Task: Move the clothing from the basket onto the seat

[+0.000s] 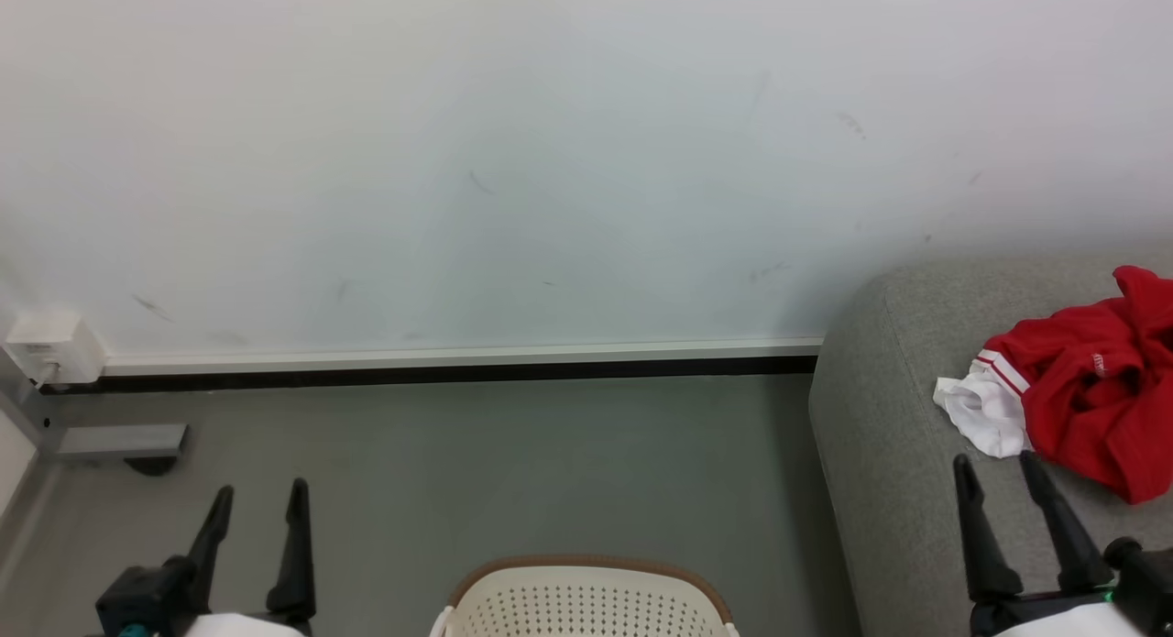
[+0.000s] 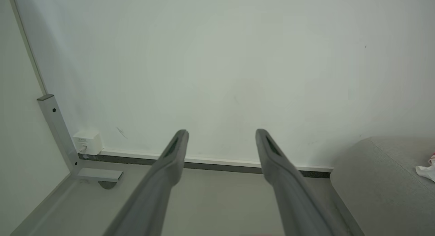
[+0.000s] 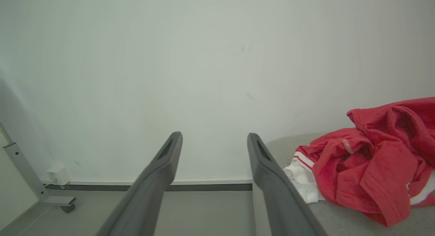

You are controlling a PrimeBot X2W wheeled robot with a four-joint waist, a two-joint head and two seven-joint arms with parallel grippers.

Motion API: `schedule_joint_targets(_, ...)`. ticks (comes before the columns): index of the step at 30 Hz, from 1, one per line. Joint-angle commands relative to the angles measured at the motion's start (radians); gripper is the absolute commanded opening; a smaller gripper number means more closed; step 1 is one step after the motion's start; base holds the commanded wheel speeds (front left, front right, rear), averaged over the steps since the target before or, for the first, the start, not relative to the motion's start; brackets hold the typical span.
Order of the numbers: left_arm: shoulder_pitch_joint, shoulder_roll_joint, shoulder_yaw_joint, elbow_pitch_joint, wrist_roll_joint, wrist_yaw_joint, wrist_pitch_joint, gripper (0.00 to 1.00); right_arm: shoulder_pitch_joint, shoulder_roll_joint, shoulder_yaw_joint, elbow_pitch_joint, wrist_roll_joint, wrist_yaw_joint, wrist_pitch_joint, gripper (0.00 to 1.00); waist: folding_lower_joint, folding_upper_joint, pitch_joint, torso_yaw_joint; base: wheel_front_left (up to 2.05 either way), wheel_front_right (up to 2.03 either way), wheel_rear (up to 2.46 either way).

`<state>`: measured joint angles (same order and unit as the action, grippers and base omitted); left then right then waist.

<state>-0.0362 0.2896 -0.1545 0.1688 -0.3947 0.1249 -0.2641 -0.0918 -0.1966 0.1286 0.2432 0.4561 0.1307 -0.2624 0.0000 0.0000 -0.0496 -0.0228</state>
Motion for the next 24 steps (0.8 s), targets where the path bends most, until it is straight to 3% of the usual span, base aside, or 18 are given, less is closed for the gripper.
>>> schedule_joint_targets(1,0.018,-0.014,0.02,0.013,0.025,-0.014,0.0,1.0,0.024,0.012,-0.006,-0.013,-0.025,0.0,-0.003,1.0,0.0,0.0,-0.001,0.0,0.0,0.0,0.0)
schedule_joint_targets(10,0.051,-0.095,0.109,0.057,0.124,-0.086,0.0,1.0,0.058,0.056,-0.02,0.007,-0.099,0.0,-0.003,1.0,0.0,0.0,-0.011,0.001,0.0,0.0,0.0)
schedule_joint_targets(24,0.047,-0.167,0.209,0.099,0.208,-0.162,0.0,1.0,0.053,0.054,-0.007,0.024,-0.115,0.0,-0.003,1.0,0.0,0.0,-0.022,0.005,0.0,0.0,0.0)
